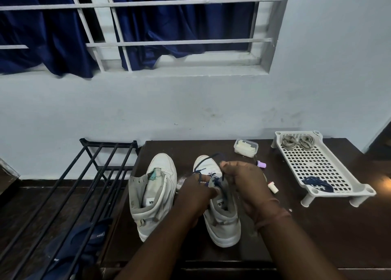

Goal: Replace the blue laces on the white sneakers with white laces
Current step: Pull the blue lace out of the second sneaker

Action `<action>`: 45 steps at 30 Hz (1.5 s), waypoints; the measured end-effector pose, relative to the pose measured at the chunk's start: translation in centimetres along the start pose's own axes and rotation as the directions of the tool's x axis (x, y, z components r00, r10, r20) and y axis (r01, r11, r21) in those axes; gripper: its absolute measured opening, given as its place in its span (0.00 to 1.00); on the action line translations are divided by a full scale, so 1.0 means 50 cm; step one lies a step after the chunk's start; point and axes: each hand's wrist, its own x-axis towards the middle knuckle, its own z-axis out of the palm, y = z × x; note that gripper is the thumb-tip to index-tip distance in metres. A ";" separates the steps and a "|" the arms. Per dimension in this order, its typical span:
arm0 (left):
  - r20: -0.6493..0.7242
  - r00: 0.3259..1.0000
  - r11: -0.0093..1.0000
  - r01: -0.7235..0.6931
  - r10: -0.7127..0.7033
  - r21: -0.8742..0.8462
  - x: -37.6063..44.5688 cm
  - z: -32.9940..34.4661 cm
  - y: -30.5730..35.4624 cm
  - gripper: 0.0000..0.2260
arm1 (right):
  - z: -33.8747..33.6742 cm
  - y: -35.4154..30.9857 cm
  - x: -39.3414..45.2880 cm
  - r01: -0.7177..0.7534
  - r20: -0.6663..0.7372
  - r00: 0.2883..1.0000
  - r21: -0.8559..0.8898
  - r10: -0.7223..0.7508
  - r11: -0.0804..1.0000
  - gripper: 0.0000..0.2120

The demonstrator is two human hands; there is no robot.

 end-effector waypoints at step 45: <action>0.073 0.979 0.940 0.204 -0.191 -0.274 0.017 -0.028 0.004 0.02 | -0.031 0.034 0.030 -0.063 -0.189 0.891 -0.952 -0.413 0.299 0.08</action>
